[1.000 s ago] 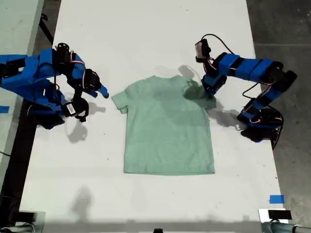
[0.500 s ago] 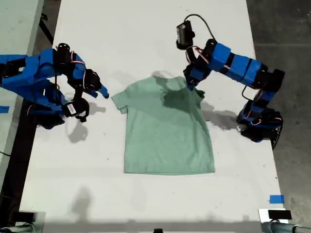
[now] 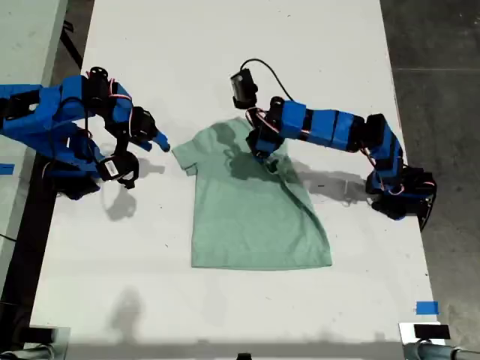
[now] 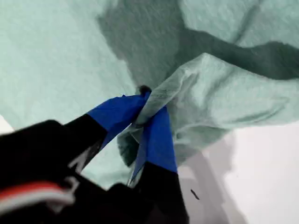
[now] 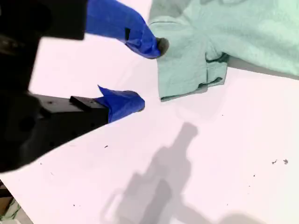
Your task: Fold tshirt
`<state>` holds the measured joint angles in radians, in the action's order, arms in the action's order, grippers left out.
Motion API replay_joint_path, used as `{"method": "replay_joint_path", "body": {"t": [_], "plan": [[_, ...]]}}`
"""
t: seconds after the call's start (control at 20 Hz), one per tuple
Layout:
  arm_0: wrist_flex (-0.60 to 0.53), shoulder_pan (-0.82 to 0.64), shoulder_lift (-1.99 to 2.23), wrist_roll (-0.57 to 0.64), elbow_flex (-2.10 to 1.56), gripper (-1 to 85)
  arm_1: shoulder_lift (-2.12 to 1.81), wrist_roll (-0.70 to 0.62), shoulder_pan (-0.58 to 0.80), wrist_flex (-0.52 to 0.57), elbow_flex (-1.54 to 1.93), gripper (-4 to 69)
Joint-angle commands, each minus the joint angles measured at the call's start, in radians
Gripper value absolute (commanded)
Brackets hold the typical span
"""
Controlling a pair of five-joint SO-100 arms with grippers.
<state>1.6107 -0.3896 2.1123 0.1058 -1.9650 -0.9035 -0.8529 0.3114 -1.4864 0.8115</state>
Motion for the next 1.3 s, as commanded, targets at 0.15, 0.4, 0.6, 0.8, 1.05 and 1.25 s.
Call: {"method": "replay_joint_path", "body": {"t": [0.15, 0.4, 0.6, 0.8, 1.05, 1.25], "plan": [[-0.025, 0.025, 0.002, -0.012, 0.038, 22.5, -0.064, 0.032, -0.06, 0.077, -0.135, 29.9], [-0.032, 0.0, -0.026, -0.005, 0.038, 21.2, -0.333, 0.029, -0.018, -0.137, -0.12, 26.8], [-0.029, -0.043, -0.066, 0.031, 0.032, 23.3, -0.555, -0.021, -0.002, -0.17, 0.041, 23.7], [-0.071, -0.109, -0.138, 0.103, 0.028, 25.2, -0.704, -0.035, 0.003, -0.173, 0.245, 22.8], [-0.207, -0.236, -0.213, 0.225, -0.021, 25.3, -0.911, -0.005, 0.0, -0.173, 0.483, 24.2], [-0.328, -0.296, -0.414, 0.27, -0.038, 25.8, -0.996, 0.009, -0.005, -0.173, 0.563, 24.2]]}}
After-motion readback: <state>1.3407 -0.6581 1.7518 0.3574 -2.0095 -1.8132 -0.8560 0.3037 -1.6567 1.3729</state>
